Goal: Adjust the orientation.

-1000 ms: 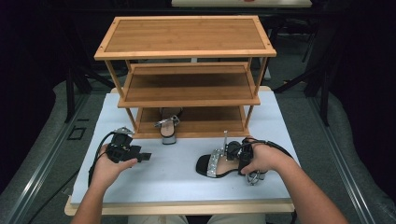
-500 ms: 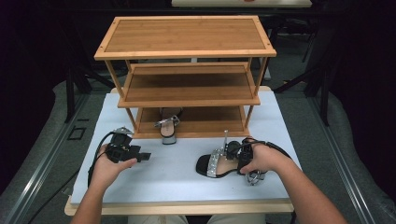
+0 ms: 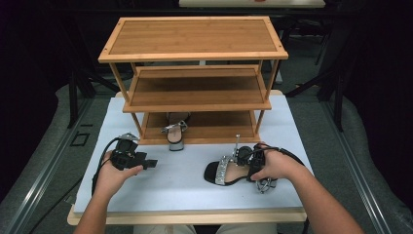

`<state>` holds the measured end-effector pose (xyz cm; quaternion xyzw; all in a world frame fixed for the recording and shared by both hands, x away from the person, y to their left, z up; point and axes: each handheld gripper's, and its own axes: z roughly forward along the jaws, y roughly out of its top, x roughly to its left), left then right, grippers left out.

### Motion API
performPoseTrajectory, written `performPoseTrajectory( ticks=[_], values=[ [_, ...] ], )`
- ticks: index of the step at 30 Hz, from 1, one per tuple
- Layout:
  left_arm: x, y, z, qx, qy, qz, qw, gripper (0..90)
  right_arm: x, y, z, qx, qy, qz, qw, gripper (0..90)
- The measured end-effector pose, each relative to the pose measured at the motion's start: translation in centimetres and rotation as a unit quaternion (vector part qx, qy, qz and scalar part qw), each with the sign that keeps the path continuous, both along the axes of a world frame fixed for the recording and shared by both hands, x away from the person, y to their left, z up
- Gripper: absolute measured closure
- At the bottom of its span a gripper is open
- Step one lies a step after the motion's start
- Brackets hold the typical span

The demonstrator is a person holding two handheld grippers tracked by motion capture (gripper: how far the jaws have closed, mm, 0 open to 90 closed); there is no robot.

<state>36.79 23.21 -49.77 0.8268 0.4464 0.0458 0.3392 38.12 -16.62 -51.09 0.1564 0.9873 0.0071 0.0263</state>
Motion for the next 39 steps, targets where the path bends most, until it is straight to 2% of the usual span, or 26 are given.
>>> performPoseTrajectory(
  ticks=[6,10,24,29,32,35,38,39],
  values=[
    [0.0,0.0,0.0,-0.001,0.001,0.000,1.0000,38.2,-0.1,-0.1,0.9,0.011,-0.007,-0.003,0.9999,41.4],
    [0.0,-0.1,-0.1,0.000,0.002,0.001,1.0000,38.2,-0.1,-0.2,1.3,0.010,-0.016,-0.001,0.9998,41.4],
    [0.0,-0.1,-0.1,0.001,0.002,0.002,1.0000,38.1,0.3,-1.1,3.0,0.050,-0.031,-0.020,0.9981,41.5],
    [0.0,-0.1,-0.1,0.001,0.002,0.002,1.0000,38.1,0.7,-1.2,3.2,0.062,-0.037,-0.046,0.9963,41.5],
    [0.0,0.0,-0.2,0.000,0.002,0.002,1.0000,38.1,1.1,-1.2,3.1,0.079,-0.034,-0.064,0.9943,41.5],
    [0.1,0.0,-0.2,-0.001,0.004,0.002,1.0000,38.1,1.4,-1.1,3.1,0.083,-0.037,-0.080,0.9926,41.5],
    [0.1,0.1,-0.2,0.000,0.003,0.004,1.0000,38.1,1.8,-0.9,2.9,0.105,-0.037,-0.101,0.9886,41.5],
    [0.1,0.1,-0.2,-0.001,0.004,0.003,1.0000,38.2,1.9,-0.8,3.0,0.100,-0.039,-0.104,0.9887,41.5]
  ],
)
